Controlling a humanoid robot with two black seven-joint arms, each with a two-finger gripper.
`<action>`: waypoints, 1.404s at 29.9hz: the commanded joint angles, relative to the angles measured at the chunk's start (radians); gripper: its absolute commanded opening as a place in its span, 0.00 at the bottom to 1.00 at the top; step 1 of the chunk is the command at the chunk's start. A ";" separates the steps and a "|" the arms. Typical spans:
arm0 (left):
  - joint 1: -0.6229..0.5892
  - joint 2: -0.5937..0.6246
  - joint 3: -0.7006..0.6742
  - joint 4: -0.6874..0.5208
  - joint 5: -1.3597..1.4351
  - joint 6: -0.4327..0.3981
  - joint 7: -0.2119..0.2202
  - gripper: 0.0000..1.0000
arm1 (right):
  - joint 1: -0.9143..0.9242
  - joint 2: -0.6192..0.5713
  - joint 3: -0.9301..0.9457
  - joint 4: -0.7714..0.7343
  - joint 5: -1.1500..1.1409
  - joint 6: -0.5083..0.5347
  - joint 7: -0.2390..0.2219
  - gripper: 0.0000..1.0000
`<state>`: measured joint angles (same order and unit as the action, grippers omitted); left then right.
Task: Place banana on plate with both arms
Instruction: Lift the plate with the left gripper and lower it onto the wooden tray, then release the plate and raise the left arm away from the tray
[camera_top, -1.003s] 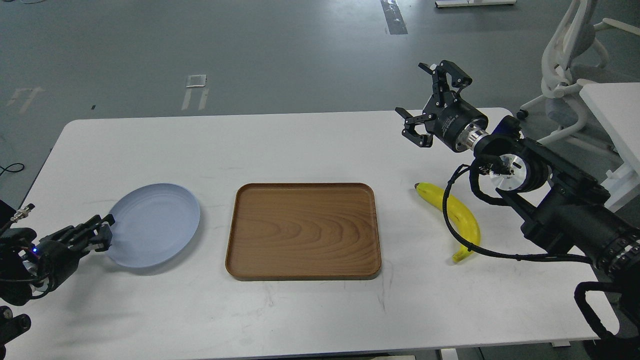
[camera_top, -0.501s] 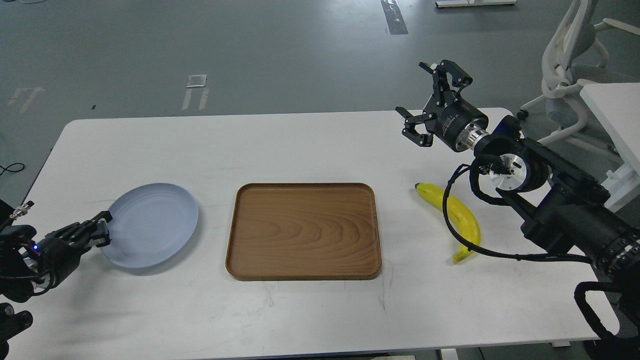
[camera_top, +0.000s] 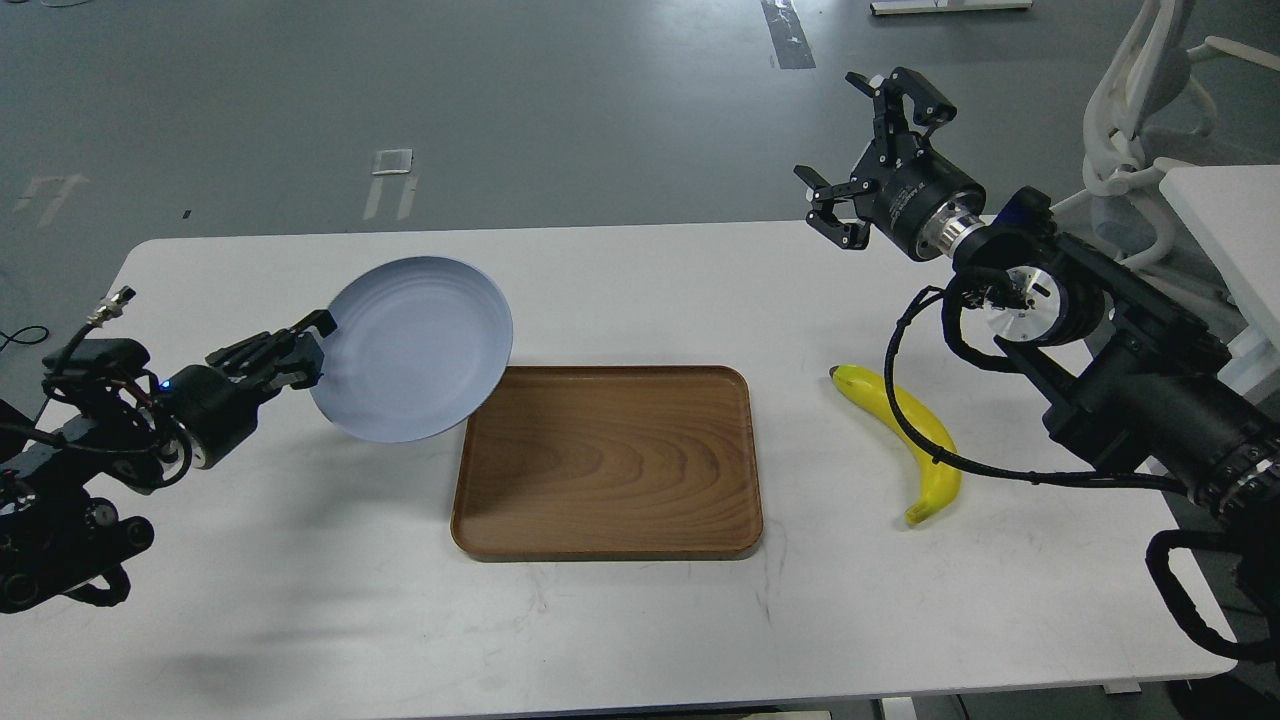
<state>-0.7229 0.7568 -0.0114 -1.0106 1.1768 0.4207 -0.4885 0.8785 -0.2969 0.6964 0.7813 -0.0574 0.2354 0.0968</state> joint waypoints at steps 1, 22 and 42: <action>-0.059 -0.077 0.054 -0.003 0.038 -0.077 0.000 0.00 | 0.004 -0.001 0.012 -0.002 0.001 -0.007 0.000 1.00; -0.162 -0.404 0.314 0.239 0.040 -0.117 0.000 0.00 | -0.004 -0.041 0.025 -0.002 0.001 -0.007 0.000 1.00; -0.168 -0.435 0.301 0.277 0.021 -0.117 0.000 0.92 | -0.003 -0.042 0.022 -0.001 0.001 -0.005 0.000 1.00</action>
<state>-0.8844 0.3113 0.3002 -0.7335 1.2057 0.3037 -0.4888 0.8758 -0.3391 0.7194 0.7793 -0.0567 0.2285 0.0966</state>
